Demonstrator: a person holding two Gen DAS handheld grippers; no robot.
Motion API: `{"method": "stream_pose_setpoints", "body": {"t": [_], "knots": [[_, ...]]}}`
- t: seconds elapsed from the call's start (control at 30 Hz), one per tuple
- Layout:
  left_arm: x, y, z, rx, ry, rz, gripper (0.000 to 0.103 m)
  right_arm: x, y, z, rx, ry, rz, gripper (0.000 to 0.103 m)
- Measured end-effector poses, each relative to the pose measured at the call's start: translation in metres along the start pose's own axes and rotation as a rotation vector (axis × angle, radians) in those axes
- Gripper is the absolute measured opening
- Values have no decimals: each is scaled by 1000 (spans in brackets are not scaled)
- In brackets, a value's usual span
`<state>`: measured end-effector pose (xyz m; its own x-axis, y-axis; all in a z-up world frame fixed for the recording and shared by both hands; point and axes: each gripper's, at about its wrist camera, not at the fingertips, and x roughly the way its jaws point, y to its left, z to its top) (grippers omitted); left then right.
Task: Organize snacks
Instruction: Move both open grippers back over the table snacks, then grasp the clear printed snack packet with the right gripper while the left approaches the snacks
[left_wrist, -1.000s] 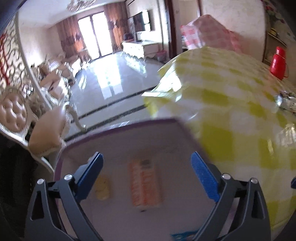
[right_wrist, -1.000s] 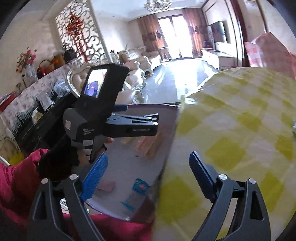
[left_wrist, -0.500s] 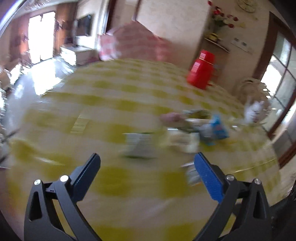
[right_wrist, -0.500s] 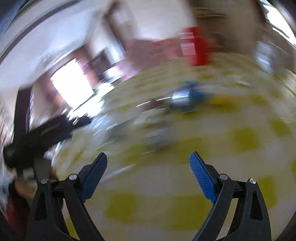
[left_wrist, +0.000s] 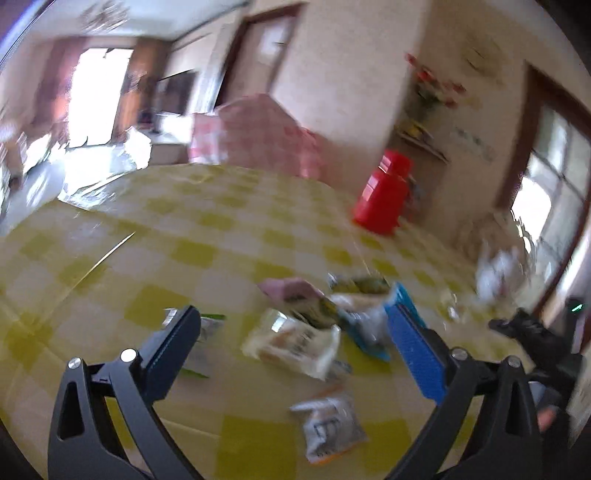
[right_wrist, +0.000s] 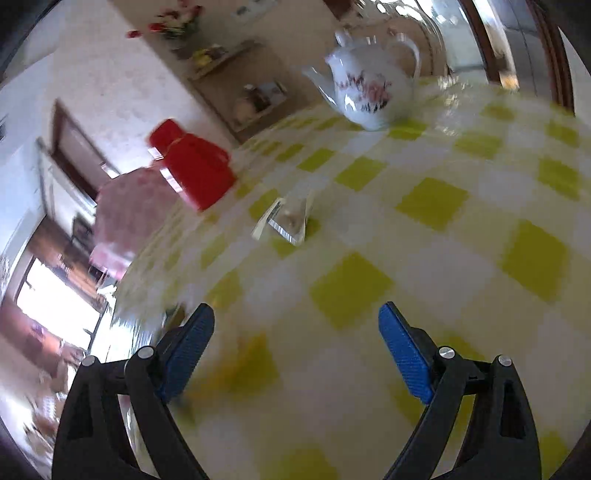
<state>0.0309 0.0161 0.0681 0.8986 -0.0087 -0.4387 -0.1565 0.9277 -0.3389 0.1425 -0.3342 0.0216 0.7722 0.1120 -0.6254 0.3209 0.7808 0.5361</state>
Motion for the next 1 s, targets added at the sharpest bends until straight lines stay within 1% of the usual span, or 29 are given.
{"method": "stream_pose_setpoints", "body": {"t": [0.07,0.13,0.2,0.23,0.3,0.33,0.37,0.43,0.47,0.5,0.53,0.6,0.63,0.67,0.73,0.8,0.9,0.93,0.97,1.0], "knots": [[0,8,3,-48,-2,-14,101,32,3,20,47,27,-22,88],[1,10,4,-60,3,-6,101,65,9,38,81,55,-64,88],[0,11,5,-66,15,-6,101,85,14,50,94,54,-103,89],[1,10,5,-63,24,-4,101,93,21,55,77,35,-139,89],[3,9,3,-58,44,-9,101,106,31,62,52,24,-192,90],[3,9,1,-57,49,-11,101,114,37,63,25,21,-237,90],[3,8,0,-53,52,-12,101,119,43,63,-10,23,-280,90],[5,6,-1,-36,55,-3,101,131,59,59,-125,58,-383,90],[6,5,-1,-34,61,-1,101,134,60,58,-156,66,-402,84],[7,5,-2,-33,65,0,101,132,62,55,-190,62,-418,74],[8,4,-3,-28,70,1,101,126,60,54,-204,49,-407,55],[9,3,-3,-14,74,10,101,118,51,51,-203,53,-368,52],[10,3,-3,-12,74,13,101,109,45,48,-201,56,-339,49],[11,3,-3,-11,75,16,101,100,40,44,-204,55,-316,44],[13,4,-2,-16,81,19,101,77,34,30,-229,58,-281,44],[16,6,-1,-22,91,25,101,57,35,11,-272,70,-226,44],[21,16,6,-46,99,46,101,11,35,-28,-290,82,-116,44],[22,21,8,-61,108,52,101,3,36,-36,-296,85,-99,44],[25,27,10,-82,123,55,101,-13,36,-54,-309,91,-70,44],[26,30,11,-95,137,54,101,-22,37,-64,-314,94,-55,44]]}}
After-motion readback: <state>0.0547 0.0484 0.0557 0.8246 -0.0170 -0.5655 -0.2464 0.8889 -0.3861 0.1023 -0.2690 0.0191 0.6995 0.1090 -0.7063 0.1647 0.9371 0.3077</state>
